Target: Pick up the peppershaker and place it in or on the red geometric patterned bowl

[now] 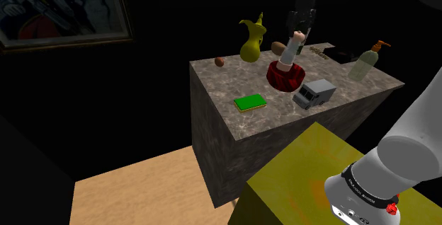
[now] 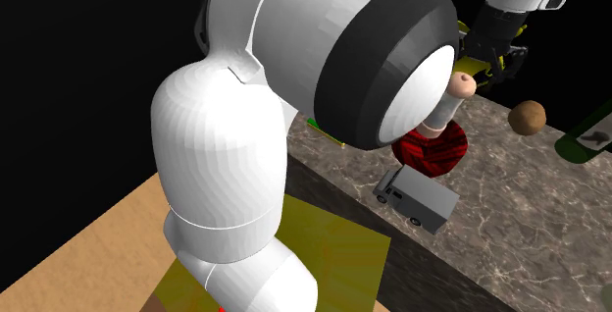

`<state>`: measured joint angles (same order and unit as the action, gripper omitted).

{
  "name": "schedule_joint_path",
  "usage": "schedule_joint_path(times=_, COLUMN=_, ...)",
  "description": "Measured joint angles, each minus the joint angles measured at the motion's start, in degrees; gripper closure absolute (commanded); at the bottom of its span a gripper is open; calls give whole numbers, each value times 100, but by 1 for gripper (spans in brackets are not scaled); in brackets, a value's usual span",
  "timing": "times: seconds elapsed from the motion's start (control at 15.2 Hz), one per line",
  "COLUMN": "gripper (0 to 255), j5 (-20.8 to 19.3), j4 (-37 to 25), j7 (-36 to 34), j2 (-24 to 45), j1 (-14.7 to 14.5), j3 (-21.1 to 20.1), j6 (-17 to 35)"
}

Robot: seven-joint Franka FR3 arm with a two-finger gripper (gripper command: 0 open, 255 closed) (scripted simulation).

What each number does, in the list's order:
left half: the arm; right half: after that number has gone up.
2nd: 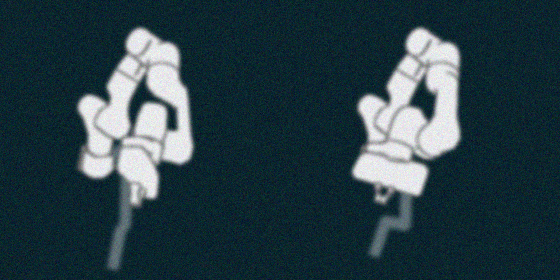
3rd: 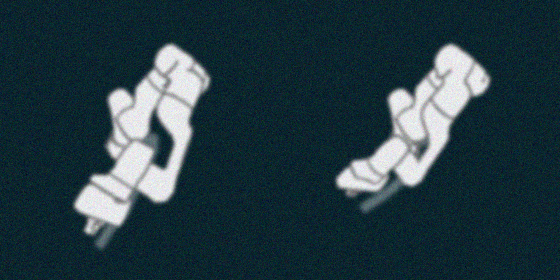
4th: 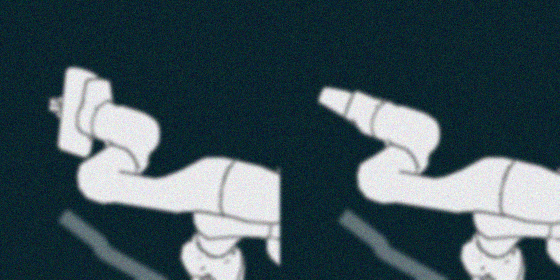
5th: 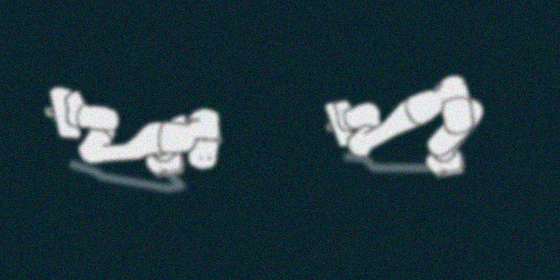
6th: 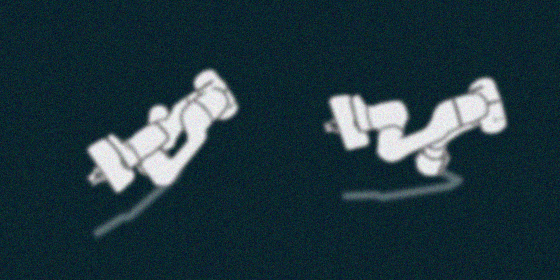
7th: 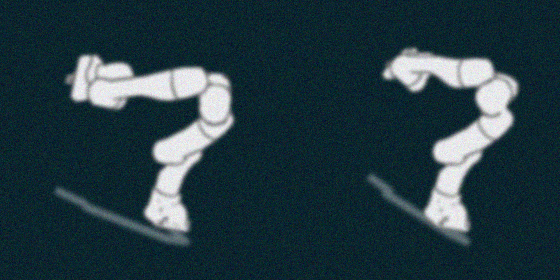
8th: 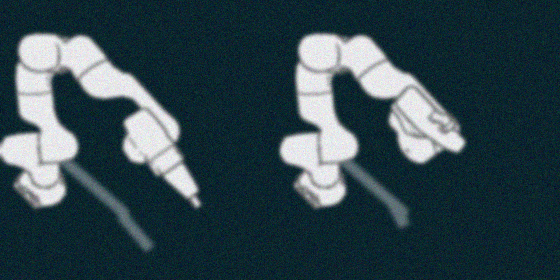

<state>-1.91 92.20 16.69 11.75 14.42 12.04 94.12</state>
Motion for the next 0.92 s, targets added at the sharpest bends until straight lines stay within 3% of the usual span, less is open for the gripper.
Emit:
schedule_joint_path(times=0.2, gripper=0, j5=0, j4=0, j7=0, j2=0, j1=0, j3=0, j6=0)
schedule_joint_path(times=0.53, gripper=0, j5=41, j4=-897, j7=18, j2=198, j1=6, j3=-8, j6=-695)
schedule_joint_path(times=0.92, gripper=0, j5=42, j4=-1007, j7=34, j2=213, j1=16, j3=-3, j6=-797)
